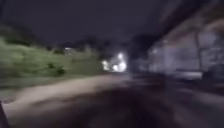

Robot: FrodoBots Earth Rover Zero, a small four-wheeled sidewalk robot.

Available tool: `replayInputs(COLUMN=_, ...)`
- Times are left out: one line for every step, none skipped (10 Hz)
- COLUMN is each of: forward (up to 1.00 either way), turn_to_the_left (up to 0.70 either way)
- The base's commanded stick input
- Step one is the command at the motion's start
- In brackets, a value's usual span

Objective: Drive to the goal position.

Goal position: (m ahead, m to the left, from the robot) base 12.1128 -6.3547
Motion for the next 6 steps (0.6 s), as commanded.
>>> replayInputs(forward=0.7, turn_to_the_left=-0.35)
replayInputs(forward=0.7, turn_to_the_left=-0.35)
replayInputs(forward=0.7, turn_to_the_left=-0.35)
replayInputs(forward=0.7, turn_to_the_left=-0.35)
replayInputs(forward=0.7, turn_to_the_left=-0.35)
replayInputs(forward=0.7, turn_to_the_left=-0.35)
